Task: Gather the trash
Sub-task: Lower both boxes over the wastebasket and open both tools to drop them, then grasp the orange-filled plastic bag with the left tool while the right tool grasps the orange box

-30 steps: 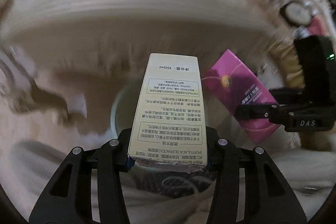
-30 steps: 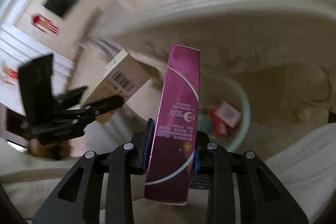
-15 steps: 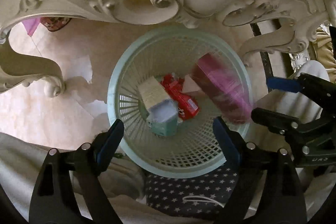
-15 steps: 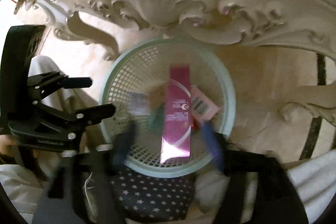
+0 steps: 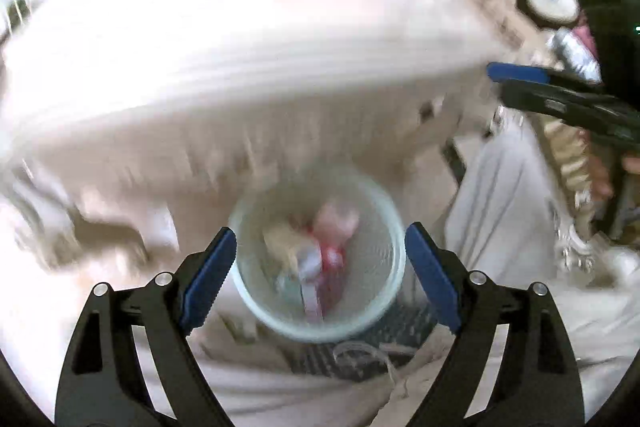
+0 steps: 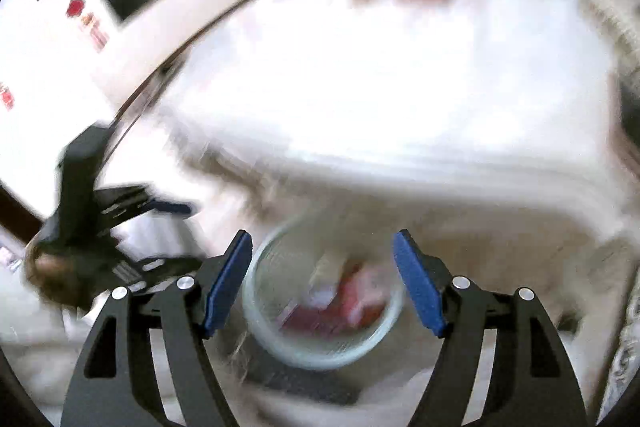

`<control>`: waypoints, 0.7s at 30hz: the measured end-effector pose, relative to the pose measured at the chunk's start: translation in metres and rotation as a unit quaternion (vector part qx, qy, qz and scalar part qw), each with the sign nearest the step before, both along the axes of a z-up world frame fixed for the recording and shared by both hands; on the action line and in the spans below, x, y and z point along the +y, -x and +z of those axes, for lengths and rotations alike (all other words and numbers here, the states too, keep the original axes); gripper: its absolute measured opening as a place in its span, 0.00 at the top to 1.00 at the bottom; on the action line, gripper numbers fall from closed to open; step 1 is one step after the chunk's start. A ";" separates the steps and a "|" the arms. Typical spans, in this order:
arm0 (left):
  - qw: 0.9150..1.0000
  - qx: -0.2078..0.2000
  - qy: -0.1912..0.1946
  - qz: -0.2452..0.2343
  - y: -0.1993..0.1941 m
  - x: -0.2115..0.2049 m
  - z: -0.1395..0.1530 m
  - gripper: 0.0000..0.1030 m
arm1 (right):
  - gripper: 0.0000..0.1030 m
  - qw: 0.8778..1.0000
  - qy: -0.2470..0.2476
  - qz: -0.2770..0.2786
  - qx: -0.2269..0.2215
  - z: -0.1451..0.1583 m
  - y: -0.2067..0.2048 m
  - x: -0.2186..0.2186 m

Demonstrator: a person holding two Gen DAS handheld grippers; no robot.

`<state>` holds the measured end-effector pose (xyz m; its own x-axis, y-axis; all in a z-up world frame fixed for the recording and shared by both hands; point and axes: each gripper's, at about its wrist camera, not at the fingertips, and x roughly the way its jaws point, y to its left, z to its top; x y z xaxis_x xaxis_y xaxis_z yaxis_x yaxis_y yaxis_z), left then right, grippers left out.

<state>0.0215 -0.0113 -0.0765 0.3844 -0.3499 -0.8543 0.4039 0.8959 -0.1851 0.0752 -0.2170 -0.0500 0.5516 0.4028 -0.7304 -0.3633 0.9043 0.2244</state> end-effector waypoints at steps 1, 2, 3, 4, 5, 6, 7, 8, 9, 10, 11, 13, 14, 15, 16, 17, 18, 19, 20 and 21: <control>1.000 -0.018 0.001 0.006 -0.006 0.000 0.012 0.18 | 0.33 0.999 0.009 -0.026 -0.025 0.009 -0.012 -0.006; 0.999 -0.039 0.000 0.016 -0.015 0.002 0.025 0.18 | 0.33 0.998 0.018 -0.044 -0.042 0.014 -0.022 -0.008; 0.997 -0.065 0.001 0.029 -0.029 0.002 0.039 0.18 | 0.33 0.996 0.022 -0.058 -0.058 0.018 -0.035 -0.010; 0.996 -0.085 0.004 0.042 -0.043 0.003 0.049 0.18 | 0.33 0.994 0.023 -0.073 -0.073 0.022 -0.052 -0.012; 0.993 -0.103 0.003 0.055 -0.058 0.003 0.056 0.18 | 0.33 0.993 0.021 -0.086 -0.080 0.026 -0.070 -0.013; 0.989 -0.128 0.003 0.074 -0.085 0.002 0.063 0.18 | 0.33 0.992 0.020 -0.095 -0.082 0.027 -0.089 -0.012; 0.987 -0.137 0.005 0.086 -0.105 0.000 0.065 0.18 | 0.33 0.991 0.018 -0.104 -0.085 0.027 -0.115 -0.008; 0.985 -0.139 0.012 0.098 -0.132 -0.002 0.066 0.18 | 0.33 0.990 0.021 -0.109 -0.087 0.029 -0.133 -0.005; 0.984 -0.141 0.017 0.109 -0.152 -0.007 0.067 0.18 | 0.33 0.990 0.023 -0.111 -0.087 0.028 -0.154 -0.002; 0.982 -0.143 0.019 0.120 -0.173 -0.010 0.066 0.18 | 0.33 0.989 0.032 -0.117 -0.086 0.030 -0.179 0.003; 0.980 -0.145 0.012 0.133 -0.194 -0.013 0.064 0.18 | 0.33 0.988 0.036 -0.123 -0.084 0.030 -0.196 0.008; 0.978 -0.138 -0.005 0.159 -0.238 -0.018 0.059 0.18 | 0.33 0.988 0.043 -0.132 -0.069 0.029 -0.227 0.019; 0.977 -0.132 -0.005 0.169 -0.253 -0.017 0.057 0.18 | 0.33 0.988 0.042 -0.136 -0.060 0.028 -0.238 0.019; 0.977 -0.123 0.011 0.173 -0.269 -0.017 0.057 0.18 | 0.33 0.988 0.035 -0.140 -0.047 0.027 -0.255 0.020; 0.978 -0.117 0.027 0.171 -0.279 -0.018 0.057 0.18 | 0.33 0.988 0.031 -0.145 -0.039 0.029 -0.256 0.017; 0.978 -0.116 0.034 0.168 -0.285 -0.018 0.058 0.18 | 0.32 0.988 0.032 -0.148 -0.029 0.028 -0.265 0.017; 0.979 -0.116 0.036 0.165 -0.293 -0.018 0.058 0.18 | 0.29 0.988 0.033 -0.149 -0.020 0.026 -0.273 0.019; 0.979 -0.117 0.031 0.162 -0.300 -0.022 0.057 0.18 | 0.29 0.988 0.035 -0.149 -0.009 0.023 -0.280 0.019; 0.980 -0.118 0.025 0.160 -0.304 -0.027 0.055 0.18 | 0.29 0.988 0.039 -0.149 0.000 0.021 -0.285 0.022; 0.981 -0.114 0.018 0.157 -0.311 -0.031 0.052 0.18 | 0.29 0.988 0.042 -0.148 0.006 0.021 -0.288 0.023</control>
<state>0.3325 -0.0428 -0.0246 0.6582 -0.2120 -0.7224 0.1435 0.9773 -0.1560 0.3636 -0.1935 -0.0294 0.6270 0.1630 -0.7618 -0.0774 0.9861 0.1473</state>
